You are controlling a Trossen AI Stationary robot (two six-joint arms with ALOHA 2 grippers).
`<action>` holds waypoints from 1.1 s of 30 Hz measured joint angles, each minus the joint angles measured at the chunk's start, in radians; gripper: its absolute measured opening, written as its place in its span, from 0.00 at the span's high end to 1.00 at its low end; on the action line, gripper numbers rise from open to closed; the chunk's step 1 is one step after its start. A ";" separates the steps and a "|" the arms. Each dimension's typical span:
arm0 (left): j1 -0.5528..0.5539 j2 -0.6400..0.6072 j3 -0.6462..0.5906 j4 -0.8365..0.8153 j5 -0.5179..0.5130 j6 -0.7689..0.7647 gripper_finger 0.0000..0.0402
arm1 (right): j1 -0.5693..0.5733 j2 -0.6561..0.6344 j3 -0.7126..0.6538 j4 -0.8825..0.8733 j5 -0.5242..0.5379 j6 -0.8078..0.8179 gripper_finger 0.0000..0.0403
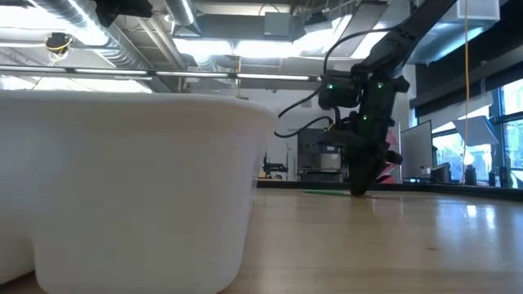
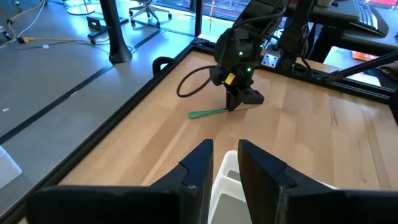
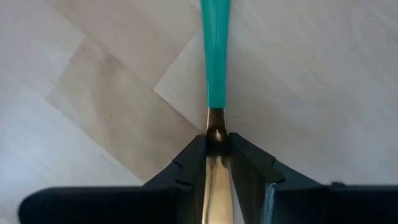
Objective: Sort silverware
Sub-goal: Put the table knife in the silverware tray
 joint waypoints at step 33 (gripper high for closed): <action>0.000 0.001 0.000 -0.004 0.001 0.000 0.83 | 0.036 0.087 0.063 0.057 0.100 0.021 0.82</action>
